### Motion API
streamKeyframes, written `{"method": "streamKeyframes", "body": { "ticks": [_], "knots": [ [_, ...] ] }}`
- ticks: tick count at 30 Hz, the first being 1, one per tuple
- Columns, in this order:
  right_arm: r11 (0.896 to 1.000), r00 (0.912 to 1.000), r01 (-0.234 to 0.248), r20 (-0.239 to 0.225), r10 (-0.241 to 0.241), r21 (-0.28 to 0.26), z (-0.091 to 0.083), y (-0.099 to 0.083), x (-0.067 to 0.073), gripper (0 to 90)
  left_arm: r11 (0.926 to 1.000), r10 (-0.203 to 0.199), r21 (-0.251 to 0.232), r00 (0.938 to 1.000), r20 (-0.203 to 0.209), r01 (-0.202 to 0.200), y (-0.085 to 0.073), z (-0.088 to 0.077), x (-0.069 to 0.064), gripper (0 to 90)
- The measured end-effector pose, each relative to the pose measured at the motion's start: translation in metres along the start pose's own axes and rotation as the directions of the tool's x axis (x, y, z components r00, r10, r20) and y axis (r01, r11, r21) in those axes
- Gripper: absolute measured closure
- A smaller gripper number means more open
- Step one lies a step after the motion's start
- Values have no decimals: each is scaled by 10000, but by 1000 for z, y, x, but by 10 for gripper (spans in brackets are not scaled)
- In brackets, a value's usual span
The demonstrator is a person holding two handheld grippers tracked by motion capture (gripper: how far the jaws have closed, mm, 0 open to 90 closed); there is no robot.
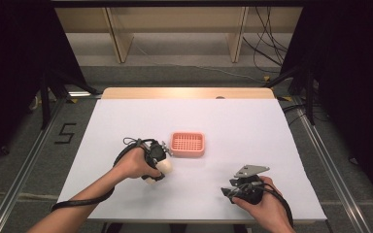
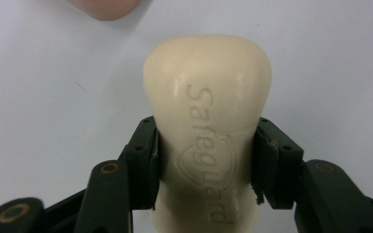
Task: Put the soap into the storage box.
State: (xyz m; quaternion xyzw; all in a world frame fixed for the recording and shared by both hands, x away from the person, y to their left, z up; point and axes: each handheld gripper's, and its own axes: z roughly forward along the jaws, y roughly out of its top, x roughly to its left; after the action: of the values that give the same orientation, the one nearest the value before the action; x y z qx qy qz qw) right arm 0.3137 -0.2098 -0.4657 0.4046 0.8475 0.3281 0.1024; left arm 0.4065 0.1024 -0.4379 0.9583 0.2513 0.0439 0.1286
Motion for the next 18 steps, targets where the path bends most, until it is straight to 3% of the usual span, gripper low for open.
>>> {"method": "streamKeyframes", "body": {
  "ticks": [2,5,13,18],
  "knots": [
    [9997,9997,-239,-52,239,-77,0,0,1,534,9999,78,-80,9999,-63,-79,0,-1,1,496],
    [9996,10000,33,76,-31,-273,1,0,-1,533,9996,-94,-249,10000,-2,94,0,-3,2,495],
    [9998,9998,-182,-4,182,-11,0,0,0,529,9977,-83,-673,9997,-233,67,0,-8,6,496],
    [9997,10000,-37,64,39,-231,2,-1,-2,529,9958,-227,-893,9992,-340,196,0,-8,9,496]
  ]
}}
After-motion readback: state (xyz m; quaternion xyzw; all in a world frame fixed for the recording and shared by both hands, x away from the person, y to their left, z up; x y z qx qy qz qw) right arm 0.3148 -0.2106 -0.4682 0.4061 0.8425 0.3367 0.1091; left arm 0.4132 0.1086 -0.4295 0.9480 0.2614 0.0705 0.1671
